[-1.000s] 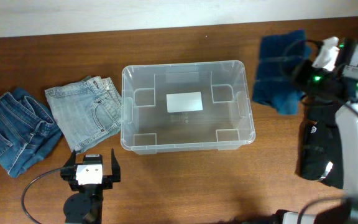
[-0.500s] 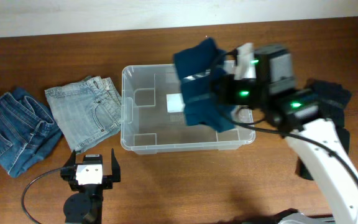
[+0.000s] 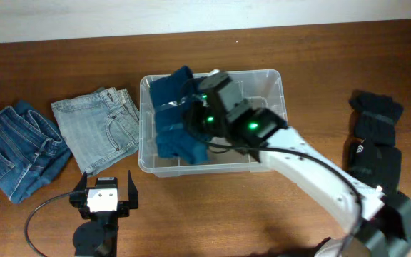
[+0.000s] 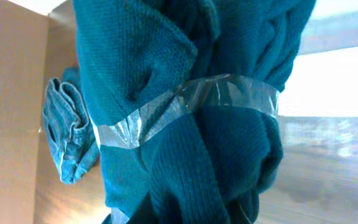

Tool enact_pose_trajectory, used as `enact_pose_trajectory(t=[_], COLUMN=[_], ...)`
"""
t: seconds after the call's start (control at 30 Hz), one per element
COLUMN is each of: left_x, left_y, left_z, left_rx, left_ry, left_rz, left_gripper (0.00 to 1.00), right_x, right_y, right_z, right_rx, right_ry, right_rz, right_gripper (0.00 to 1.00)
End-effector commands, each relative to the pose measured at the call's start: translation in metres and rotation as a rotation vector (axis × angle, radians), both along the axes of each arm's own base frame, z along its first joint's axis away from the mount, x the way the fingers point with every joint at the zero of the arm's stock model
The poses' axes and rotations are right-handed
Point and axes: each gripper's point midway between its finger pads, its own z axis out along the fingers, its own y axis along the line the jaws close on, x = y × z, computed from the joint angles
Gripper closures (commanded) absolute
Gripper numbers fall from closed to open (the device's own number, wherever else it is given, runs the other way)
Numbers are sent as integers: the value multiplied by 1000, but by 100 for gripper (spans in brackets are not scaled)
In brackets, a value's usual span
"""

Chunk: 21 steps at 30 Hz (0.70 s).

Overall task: Pack container
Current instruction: 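Lift the teal sweater and carry it left into the clear container, then lower the teal sweater into the container's left side and release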

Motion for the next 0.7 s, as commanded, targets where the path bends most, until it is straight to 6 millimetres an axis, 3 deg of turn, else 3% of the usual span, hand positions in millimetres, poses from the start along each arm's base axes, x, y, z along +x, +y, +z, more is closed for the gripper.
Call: enact_pose_trajectory(t=[0.0, 0.13, 0.67], left_x=[0, 0, 0], left_y=[-1, -1, -1], left_z=[0, 0, 0], left_rx=[10, 10, 10], left_ry=[-4, -4, -4], left_rz=[-8, -8, -8], left_gripper=[0, 0, 0], right_x=[12, 20, 28], right_y=[8, 13, 19], right_z=[-6, -30, -83], right_rx=[9, -13, -76], right_ry=[14, 34, 95], right_rz=[-102, -113, -116], right_gripper=[94, 94, 93])
